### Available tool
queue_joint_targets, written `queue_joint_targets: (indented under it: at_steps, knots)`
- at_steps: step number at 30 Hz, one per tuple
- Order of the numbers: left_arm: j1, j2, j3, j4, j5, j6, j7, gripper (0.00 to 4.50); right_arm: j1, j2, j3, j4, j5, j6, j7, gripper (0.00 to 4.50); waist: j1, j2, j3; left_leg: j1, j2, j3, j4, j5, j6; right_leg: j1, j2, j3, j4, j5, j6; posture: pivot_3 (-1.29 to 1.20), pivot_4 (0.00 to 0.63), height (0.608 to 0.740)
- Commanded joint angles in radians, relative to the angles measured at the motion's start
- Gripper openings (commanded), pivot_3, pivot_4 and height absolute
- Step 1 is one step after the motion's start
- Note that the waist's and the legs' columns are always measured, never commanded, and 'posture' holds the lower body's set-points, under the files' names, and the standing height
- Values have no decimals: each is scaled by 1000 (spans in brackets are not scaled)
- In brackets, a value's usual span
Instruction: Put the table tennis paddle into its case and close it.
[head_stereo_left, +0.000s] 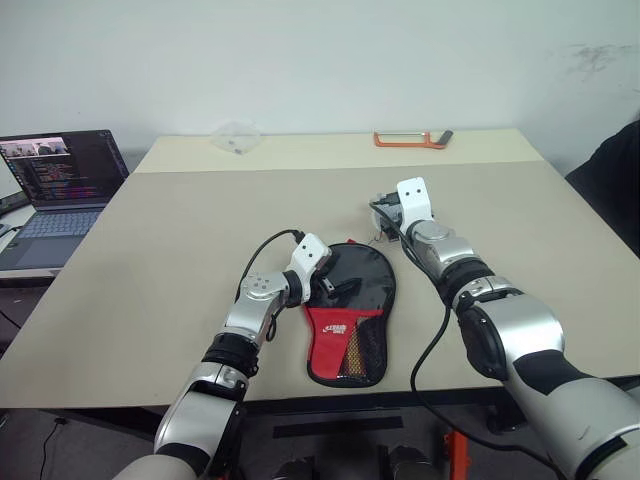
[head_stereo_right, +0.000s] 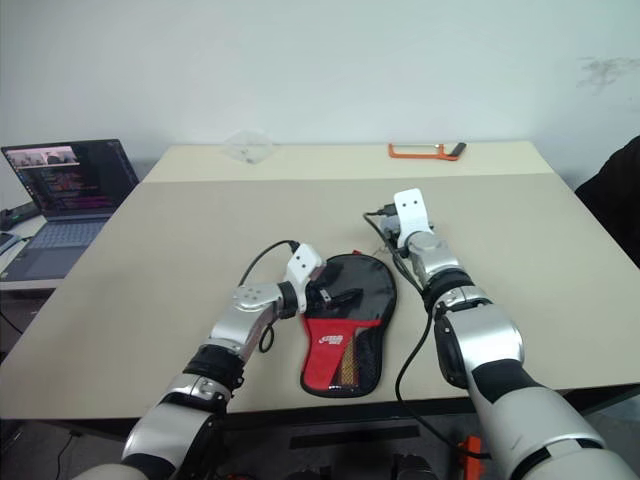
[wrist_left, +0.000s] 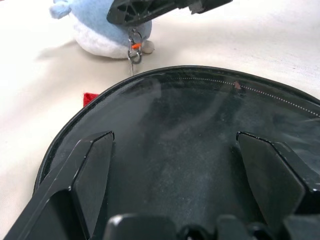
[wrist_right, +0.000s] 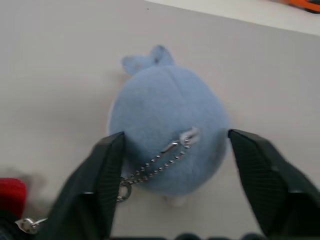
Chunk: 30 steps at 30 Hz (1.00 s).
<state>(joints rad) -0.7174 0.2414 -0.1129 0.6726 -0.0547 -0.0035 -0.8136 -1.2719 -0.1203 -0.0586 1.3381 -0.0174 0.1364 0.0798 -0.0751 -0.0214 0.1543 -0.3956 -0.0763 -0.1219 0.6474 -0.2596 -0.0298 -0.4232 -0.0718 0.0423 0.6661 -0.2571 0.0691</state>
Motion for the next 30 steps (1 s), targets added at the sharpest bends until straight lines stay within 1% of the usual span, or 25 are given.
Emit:
queue_joint_targets:
  at_steps: [1,7,10,14,18,21,23,26,30]
  knots:
    - [6,-3,-2,-19,4,-10,10,4301,-19,7,-19,-11,-2,-6,2,2097,-1,0,0,0,0,0,0,0,0,0,0,0,0,0,0,0,150,740]
    - [0,-11,-10,5,11,-23,14,4301,-15,17,-24,-11,-3,2,2,35,-5,0,0,0,0,0,1,0,0,0,0,0,1,0,0,0,150,740]
    - [-2,-16,-11,10,11,-26,14,4301,-12,19,-26,-13,-8,1,1,10,-7,0,0,0,0,0,1,0,0,0,0,0,1,0,0,0,150,740]
    - [-43,-50,-6,51,5,-47,24,4301,-8,13,-30,-21,-5,-2,6,10,-6,0,0,1,0,0,1,0,0,1,0,0,1,0,0,0,150,740]
    - [-109,-90,-3,151,15,-91,39,4301,-13,2,-33,-40,2,-16,12,10,-7,0,0,0,0,0,2,0,0,1,0,0,1,0,0,0,150,740]
    - [-127,-96,-21,261,42,-119,21,4301,-14,-23,-35,-86,8,-25,21,10,-9,0,0,0,0,0,2,0,0,1,0,0,2,0,0,0,150,740]
    - [-127,-87,-23,341,57,-129,19,4301,-1,-55,-38,-149,15,-14,31,10,-9,0,0,1,0,0,2,0,0,1,0,0,3,0,0,0,150,740]
    - [-131,-76,-23,409,72,-150,23,4301,47,-92,-42,-279,20,34,40,10,-8,0,0,2,-1,0,3,0,0,1,0,0,6,0,0,0,150,740]
    - [-138,-77,-23,455,78,-168,25,4301,204,-134,-34,-631,15,198,52,10,6,1,-1,2,-1,0,5,-1,3,2,0,-1,10,0,0,0,150,740]
